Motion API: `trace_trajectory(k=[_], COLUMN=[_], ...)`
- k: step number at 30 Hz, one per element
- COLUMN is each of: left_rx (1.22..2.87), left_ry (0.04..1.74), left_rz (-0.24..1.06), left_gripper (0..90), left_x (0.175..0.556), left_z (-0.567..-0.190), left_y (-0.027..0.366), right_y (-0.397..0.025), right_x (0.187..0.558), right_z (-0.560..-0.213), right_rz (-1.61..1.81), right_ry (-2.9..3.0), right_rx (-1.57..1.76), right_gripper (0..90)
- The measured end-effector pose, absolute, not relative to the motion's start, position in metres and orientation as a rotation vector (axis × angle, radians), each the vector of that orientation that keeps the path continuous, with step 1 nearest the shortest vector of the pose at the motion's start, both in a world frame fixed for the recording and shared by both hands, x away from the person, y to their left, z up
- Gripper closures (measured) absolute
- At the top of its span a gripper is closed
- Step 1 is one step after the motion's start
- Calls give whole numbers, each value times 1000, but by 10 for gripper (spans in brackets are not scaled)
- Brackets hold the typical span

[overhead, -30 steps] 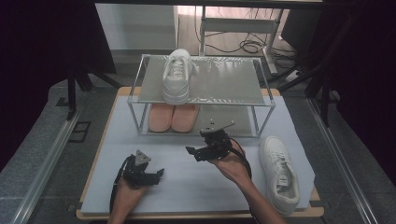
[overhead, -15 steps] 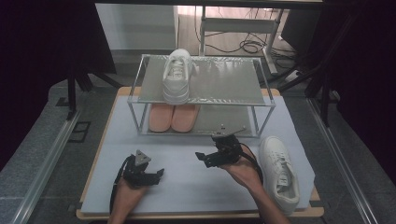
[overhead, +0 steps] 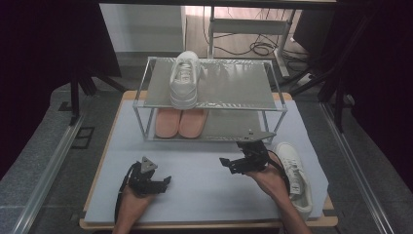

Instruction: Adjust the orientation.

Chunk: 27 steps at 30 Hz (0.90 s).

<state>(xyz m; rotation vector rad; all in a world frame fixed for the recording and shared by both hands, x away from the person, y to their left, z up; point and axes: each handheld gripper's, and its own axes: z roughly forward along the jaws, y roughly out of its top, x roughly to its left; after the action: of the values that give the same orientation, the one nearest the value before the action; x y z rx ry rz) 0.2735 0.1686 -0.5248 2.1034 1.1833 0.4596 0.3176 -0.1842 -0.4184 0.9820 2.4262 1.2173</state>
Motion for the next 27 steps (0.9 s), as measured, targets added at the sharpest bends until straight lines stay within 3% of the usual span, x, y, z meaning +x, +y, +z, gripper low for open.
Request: trace_trajectory(k=[14, 17, 27], left_rx=[2103, 2103, 2109], left_ry=[1183, 1184, 1183], left_rz=[461, 461, 459], left_gripper=[163, 163, 162], left_x=[273, 273, 273], left_z=[-525, -525, -525], left_y=[169, 168, 169], right_y=[-237, -246, -284], right_x=[312, 310, 304], right_z=[-409, -408, -404], right_rz=[1115, 1076, 988], right_ry=[2395, 2385, 2316], right_rx=[1145, 1164, 1258], right_gripper=[114, 168, 505])
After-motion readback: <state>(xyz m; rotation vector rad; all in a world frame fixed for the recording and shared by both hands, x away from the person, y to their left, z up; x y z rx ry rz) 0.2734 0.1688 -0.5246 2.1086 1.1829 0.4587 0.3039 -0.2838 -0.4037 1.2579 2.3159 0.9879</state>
